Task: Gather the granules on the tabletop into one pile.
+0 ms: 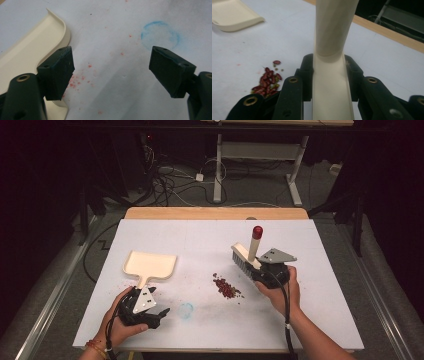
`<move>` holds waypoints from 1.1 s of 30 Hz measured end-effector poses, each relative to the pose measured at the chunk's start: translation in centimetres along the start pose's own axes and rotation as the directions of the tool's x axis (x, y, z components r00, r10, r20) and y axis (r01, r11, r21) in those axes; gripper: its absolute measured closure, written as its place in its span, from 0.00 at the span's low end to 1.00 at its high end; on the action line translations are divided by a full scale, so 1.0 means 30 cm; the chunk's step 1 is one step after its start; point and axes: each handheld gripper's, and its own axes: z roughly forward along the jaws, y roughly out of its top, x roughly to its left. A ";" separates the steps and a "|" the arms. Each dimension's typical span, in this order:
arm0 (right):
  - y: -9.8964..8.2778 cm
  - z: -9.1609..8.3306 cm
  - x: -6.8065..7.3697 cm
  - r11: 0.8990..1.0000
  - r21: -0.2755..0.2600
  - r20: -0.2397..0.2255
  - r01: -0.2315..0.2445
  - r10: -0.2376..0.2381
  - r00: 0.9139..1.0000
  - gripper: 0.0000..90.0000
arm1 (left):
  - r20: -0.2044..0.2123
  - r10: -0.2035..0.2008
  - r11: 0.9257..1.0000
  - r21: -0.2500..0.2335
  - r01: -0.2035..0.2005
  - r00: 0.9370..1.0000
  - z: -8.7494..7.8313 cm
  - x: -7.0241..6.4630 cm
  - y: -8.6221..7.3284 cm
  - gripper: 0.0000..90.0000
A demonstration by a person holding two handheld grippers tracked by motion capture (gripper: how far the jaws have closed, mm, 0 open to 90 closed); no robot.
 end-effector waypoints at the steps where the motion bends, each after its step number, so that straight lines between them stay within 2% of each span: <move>1: -0.002 0.015 0.000 1.000 0.008 0.003 0.008 -0.009 1.000 0.74 | 0.002 -0.001 1.000 0.000 0.001 1.000 0.000 0.000 -0.001 0.21; 3: 0.002 0.046 0.003 0.998 0.000 -0.031 0.058 -0.058 0.998 0.74 | 0.004 -0.002 1.000 0.003 0.002 1.000 0.002 0.003 -0.001 0.21; 4: 0.009 0.061 0.008 0.995 -0.010 -0.045 0.097 -0.097 0.994 0.74 | 0.005 -0.003 1.000 0.004 0.003 1.000 0.004 0.004 -0.002 0.21; 5: 0.017 0.075 0.013 0.989 -0.041 -0.070 0.145 -0.148 0.987 0.74 | 0.010 -0.009 1.000 0.009 0.009 1.000 0.006 0.004 -0.002 0.21; 6: 0.025 0.091 0.018 0.976 -0.068 -0.092 0.206 -0.211 0.973 0.74 | 0.006 -0.002 1.000 0.008 0.002 1.000 0.007 0.005 0.000 0.21; 7: 0.032 0.109 0.025 0.965 -0.082 -0.103 0.248 -0.256 0.961 0.74 | 0.005 -0.003 1.000 0.008 0.003 1.000 0.008 0.003 0.001 0.21; 8: 0.039 0.130 0.031 0.959 -0.089 -0.127 0.269 -0.279 0.952 0.74 | 0.007 0.001 1.000 0.009 -0.001 1.000 0.008 0.002 0.002 0.21; 10: 0.051 0.174 0.038 0.951 -0.094 -0.195 0.296 -0.309 0.931 0.74 | 0.015 -0.001 1.000 0.013 0.001 1.000 0.010 0.001 0.003 0.21; 11: 0.055 0.191 0.043 0.948 -0.103 -0.218 0.300 -0.316 0.923 0.74 | 0.011 0.003 1.000 0.011 -0.003 1.000 0.012 0.002 0.004 0.21; 13: 0.062 0.214 0.047 0.946 -0.123 -0.286 0.300 -0.323 0.902 0.74 | 0.018 -0.001 1.000 0.019 0.001 1.000 0.014 0.002 0.002 0.21; 14: 0.065 0.219 0.050 0.939 -0.126 -0.300 0.321 -0.344 0.890 0.74 | 0.021 -0.005 1.000 0.019 0.005 1.000 0.014 0.001 0.000 0.21; 15: 0.067 0.220 0.051 0.930 -0.132 -0.313 0.343 -0.367 0.876 0.74 | 0.024 -0.007 1.000 0.018 0.006 1.000 0.014 0.000 -0.001 0.21; 17: 0.062 0.217 0.043 0.922 -0.146 -0.362 0.360 -0.388 0.847 0.74 | 0.028 -0.004 1.000 0.020 0.003 1.000 0.013 -0.001 -0.004 0.21; 18: 0.060 0.215 0.033 0.912 -0.160 -0.392 0.378 -0.411 0.823 0.74 | 0.030 -0.005 1.000 0.021 0.004 1.000 0.013 -0.002 -0.005 0.21; 21: 0.056 0.197 0.013 0.891 -0.186 -0.459 0.414 -0.452 0.765 0.74 | 0.034 -0.002 1.000 0.025 0.002 0.999 0.012 -0.005 -0.005 0.21; 22: 0.056 0.192 0.008 0.881 -0.199 -0.479 0.429 -0.469 0.742 0.74 | 0.034 -0.001 1.000 0.026 0.000 0.999 0.011 -0.006 -0.005 0.21; 23: 0.054 0.186 0.004 0.874 -0.206 -0.493 0.441 -0.481 0.725 0.74 | 0.038 -0.001 1.000 0.028 0.000 0.999 0.011 -0.007 -0.005 0.21; 25: 0.051 0.177 -0.006 0.865 -0.209 -0.515 0.457 -0.495 0.700 0.74 | 0.040 0.002 1.000 0.029 -0.003 0.999 0.013 -0.010 -0.004 0.21; 26: 0.049 0.174 -0.014 0.858 -0.214 -0.518 0.467 -0.505 0.691 0.74 | 0.043 0.004 0.999 0.032 -0.005 0.999 0.014 -0.011 -0.004 0.21; 27: 0.046 0.168 -0.023 0.857 -0.217 -0.528 0.467 -0.505 0.683 0.74 | 0.046 0.007 0.999 0.036 -0.008 0.999 0.014 -0.012 -0.004 0.21; 28: 0.043 0.164 -0.033 0.857 -0.222 -0.544 0.465 -0.504 0.671 0.74 | 0.047 0.008 0.999 0.038 -0.010 0.999 0.015 -0.014 -0.004 0.21; 29: 0.039 0.157 -0.043 0.853 -0.224 -0.550 0.471 -0.510 0.662 0.74 | 0.049 0.011 0.999 0.041 -0.013 0.999 0.016 -0.016 -0.004 0.21; 30: 0.036 0.151 -0.051 0.853 -0.223 -0.547 0.472 -0.510 0.663 0.74 | 0.050 0.009 0.999 0.041 -0.011 0.999 0.016 -0.016 -0.004 0.21; 31: 0.033 0.146 -0.061 0.853 -0.223 -0.551 0.473 -0.510 0.661 0.74 | 0.053 0.008 0.999 0.042 -0.010 0.999 0.016 -0.017 -0.005 0.21; 32: 0.028 0.140 -0.069 0.853 -0.227 -0.562 0.470 -0.509 0.652 0.74 | 0.052 0.009 0.999 0.045 -0.012 0.999 0.016 -0.017 -0.006 0.21; 33: 0.023 0.134 -0.076 0.853 -0.230 -0.566 0.469 -0.509 0.648 0.74 | 0.052 0.009 0.999 0.047 -0.012 0.999 0.015 -0.017 -0.007 0.21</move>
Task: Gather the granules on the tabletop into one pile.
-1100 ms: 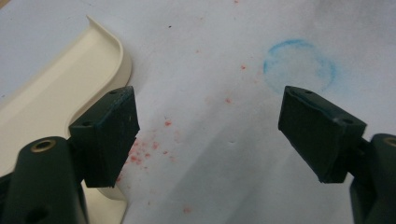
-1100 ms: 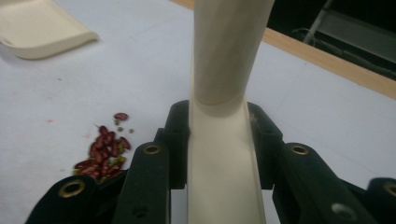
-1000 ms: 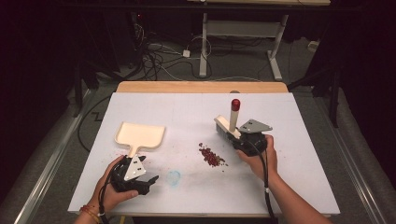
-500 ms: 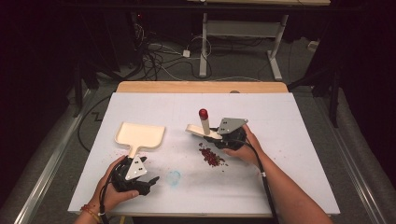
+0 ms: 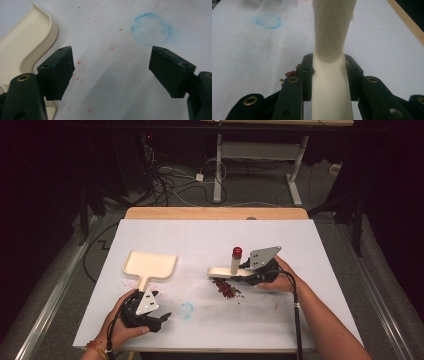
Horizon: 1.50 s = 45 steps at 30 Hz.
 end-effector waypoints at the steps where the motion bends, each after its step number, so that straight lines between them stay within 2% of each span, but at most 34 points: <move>1: -0.005 -0.007 0.004 1.000 -0.002 0.005 -0.005 0.005 1.000 0.74 | 0.001 -0.003 1.000 0.000 0.003 1.000 -0.001 -0.001 -0.001 0.21; 4: -0.018 -0.026 0.015 1.000 -0.015 -0.010 0.001 -0.001 1.000 0.74 | -0.001 -0.003 1.000 -0.001 0.003 1.000 -0.003 -0.001 -0.003 0.21; 8: -0.022 -0.047 0.023 1.000 -0.020 0.008 -0.002 0.003 1.000 0.74 | -0.005 0.000 1.000 -0.003 0.000 1.000 -0.006 -0.002 -0.002 0.21; 15: -0.015 -0.082 0.023 0.999 -0.034 0.072 -0.006 0.008 0.997 0.74 | -0.007 -0.003 1.000 -0.012 0.003 1.000 -0.007 -0.001 -0.001 0.21; 20: 0.003 -0.080 0.031 0.998 -0.050 0.128 -0.038 0.044 0.991 0.74 | -0.012 0.001 1.000 -0.022 -0.002 1.000 -0.012 -0.002 0.001 0.21; 23: 0.018 -0.078 0.045 0.997 -0.044 0.167 -0.060 0.067 0.984 0.74 | -0.014 0.003 1.000 -0.026 -0.004 1.000 -0.014 -0.001 0.002 0.21; 25: 0.027 -0.077 0.056 0.994 -0.036 0.207 -0.098 0.104 0.973 0.74 | -0.013 0.008 1.000 -0.025 -0.008 1.000 -0.014 -0.002 0.003 0.21; 28: 0.034 -0.085 0.073 0.990 -0.028 0.235 -0.140 0.143 0.961 0.74 | -0.014 0.012 1.000 -0.028 -0.013 1.000 -0.015 -0.005 0.004 0.21; 33: 0.031 -0.101 0.092 0.988 -0.040 0.220 -0.152 0.157 0.963 0.74 | -0.015 0.013 0.999 -0.030 -0.014 1.000 -0.015 -0.004 0.005 0.21; 37: 0.015 -0.098 0.083 0.981 -0.056 0.205 -0.188 0.196 0.959 0.74 | -0.015 0.020 0.999 -0.028 -0.020 1.000 -0.013 -0.007 0.008 0.21; 41: 0.008 -0.086 0.082 0.979 -0.034 0.220 -0.201 0.203 0.954 0.74 | -0.015 0.019 1.000 -0.024 -0.019 1.000 -0.011 -0.006 0.010 0.21; 44: 0.011 -0.082 0.096 0.979 0.014 0.264 -0.201 0.190 0.946 0.74 | -0.015 0.017 0.999 -0.027 -0.017 1.000 -0.012 -0.010 0.009 0.21; 45: 0.010 -0.084 0.104 0.976 0.009 0.277 -0.217 0.207 0.939 0.74 | -0.013 0.019 0.999 -0.026 -0.020 1.000 -0.012 -0.012 0.009 0.21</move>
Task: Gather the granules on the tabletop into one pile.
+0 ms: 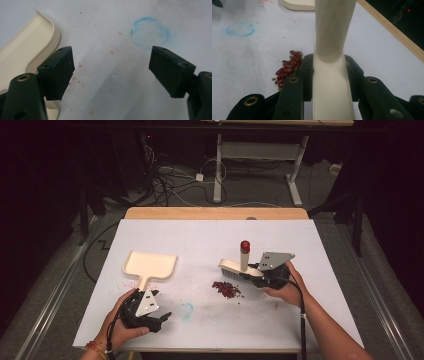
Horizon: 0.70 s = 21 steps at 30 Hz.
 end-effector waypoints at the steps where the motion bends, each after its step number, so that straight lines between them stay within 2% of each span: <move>1: -0.005 -0.005 0.005 1.000 -0.009 0.008 -0.016 0.016 1.000 0.74 | 0.000 0.002 1.000 0.000 -0.002 1.000 0.000 -0.001 0.000 0.21; 3: -0.017 -0.013 0.027 0.999 -0.010 0.032 -0.042 0.043 0.999 0.74 | 0.001 0.002 1.000 -0.001 -0.002 1.000 -0.002 -0.002 -0.002 0.21; 5: -0.026 -0.017 0.062 0.997 0.004 0.101 -0.073 0.072 0.992 0.74 | -0.002 0.001 1.000 -0.005 -0.001 1.000 -0.004 -0.003 -0.002 0.21; 6: -0.030 -0.017 0.076 0.996 0.007 0.118 -0.087 0.086 0.989 0.74 | -0.003 0.003 1.000 -0.006 -0.003 1.000 -0.005 -0.003 -0.002 0.21; 9: -0.044 -0.018 0.118 0.982 -0.022 0.150 -0.186 0.187 0.971 0.74 | -0.002 0.007 1.000 -0.008 -0.007 1.000 -0.006 -0.007 0.001 0.21; 12: -0.036 -0.012 0.168 0.978 -0.025 0.240 -0.206 0.206 0.949 0.74 | 0.004 0.013 1.000 -0.007 -0.013 1.000 -0.004 -0.010 0.005 0.21; 14: -0.030 -0.004 0.191 0.973 -0.031 0.244 -0.229 0.230 0.942 0.74 | 0.006 0.015 1.000 -0.006 -0.015 1.000 -0.001 -0.011 0.007 0.21; 17: -0.012 0.012 0.224 0.978 -0.014 0.283 -0.208 0.204 0.937 0.74 | 0.010 0.017 1.000 -0.006 -0.017 1.000 0.002 -0.009 0.008 0.22; 18: -0.008 0.014 0.227 0.979 -0.017 0.283 -0.201 0.198 0.938 0.74 | 0.010 0.017 1.000 -0.006 -0.017 1.000 0.002 -0.009 0.008 0.21; 19: -0.008 0.015 0.222 0.978 -0.028 0.249 -0.209 0.209 0.946 0.74 | 0.011 0.017 1.000 -0.006 -0.017 1.000 0.002 -0.008 0.008 0.22; 20: -0.008 0.016 0.220 0.976 -0.032 0.237 -0.215 0.216 0.947 0.74 | 0.011 0.017 1.000 -0.005 -0.017 1.000 0.002 -0.008 0.008 0.22; 21: -0.008 0.014 0.220 0.977 -0.030 0.254 -0.212 0.212 0.944 0.74 | 0.011 0.016 1.000 -0.005 -0.016 1.000 0.002 -0.007 0.008 0.21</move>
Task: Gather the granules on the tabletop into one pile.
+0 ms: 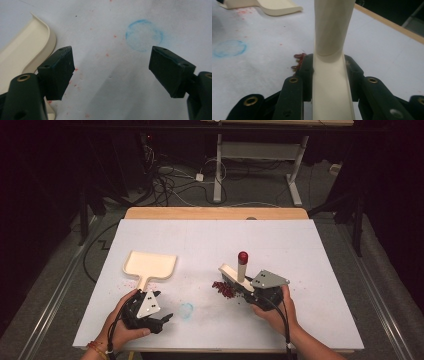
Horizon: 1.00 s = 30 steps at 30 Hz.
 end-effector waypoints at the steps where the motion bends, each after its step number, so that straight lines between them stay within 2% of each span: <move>1: 0.002 -0.001 -0.004 1.000 -0.002 0.003 0.003 -0.003 1.000 0.74 | 0.000 -0.001 1.000 0.000 0.001 1.000 0.000 0.001 0.000 0.22; 6: 0.004 -0.027 -0.040 0.999 -0.022 0.002 -0.041 0.041 0.999 0.74 | -0.003 -0.002 1.000 0.003 0.002 1.000 0.000 0.001 -0.001 0.22; 8: 0.012 -0.050 -0.056 0.998 -0.045 -0.010 -0.035 0.035 0.999 0.74 | -0.004 -0.004 1.000 -0.001 0.004 1.000 -0.001 0.002 -0.001 0.21; 10: 0.018 -0.078 -0.074 0.997 -0.072 -0.050 -0.017 0.014 0.999 0.74 | -0.005 -0.007 1.000 -0.001 0.007 1.000 -0.002 0.003 -0.002 0.21; 12: 0.019 -0.105 -0.087 0.995 -0.104 -0.127 -0.009 -0.005 0.992 0.74 | -0.004 -0.008 1.000 0.000 0.008 1.000 -0.001 0.003 -0.002 0.21; 14: 0.015 -0.128 -0.083 0.993 -0.119 -0.209 0.008 -0.033 0.977 0.74 | -0.005 -0.007 1.000 0.001 0.007 1.000 -0.001 0.004 -0.003 0.22; 15: 0.011 -0.134 -0.076 0.992 -0.125 -0.250 0.026 -0.057 0.966 0.74 | -0.006 -0.009 1.000 -0.001 0.009 1.000 -0.002 0.004 -0.003 0.22; 16: 0.007 -0.138 -0.068 0.991 -0.124 -0.296 0.042 -0.077 0.952 0.74 | -0.009 -0.010 1.000 -0.002 0.010 1.000 -0.003 0.005 -0.003 0.21; 18: 0.000 -0.137 -0.051 0.990 -0.124 -0.384 0.064 -0.108 0.917 0.74 | -0.010 -0.013 1.000 -0.009 0.013 1.000 -0.007 0.007 -0.003 0.22; 20: -0.004 -0.123 -0.037 0.987 -0.121 -0.450 0.107 -0.151 0.880 0.74 | -0.014 -0.014 1.000 -0.012 0.013 1.000 -0.010 0.009 -0.002 0.22; 22: -0.011 -0.098 -0.024 0.984 -0.104 -0.480 0.148 -0.180 0.859 0.74 | -0.014 -0.014 1.000 -0.012 0.013 1.000 -0.010 0.011 -0.002 0.21; 24: -0.016 -0.068 -0.022 0.979 -0.086 -0.499 0.186 -0.203 0.842 0.74 | -0.013 -0.013 1.000 -0.011 0.013 1.000 -0.008 0.011 -0.001 0.22; 26: -0.017 -0.039 -0.039 0.978 -0.094 -0.524 0.184 -0.206 0.827 0.74 | -0.010 -0.013 1.000 -0.008 0.013 1.000 -0.006 0.012 0.000 0.22; 28: -0.007 -0.012 -0.064 0.978 -0.097 -0.531 0.186 -0.209 0.821 0.74 | -0.007 -0.017 1.000 -0.007 0.017 1.000 -0.003 0.011 0.000 0.22; 30: 0.005 0.012 -0.090 0.975 -0.098 -0.526 0.199 -0.221 0.821 0.74 | -0.004 -0.014 1.000 -0.006 0.014 1.000 -0.001 0.011 0.001 0.22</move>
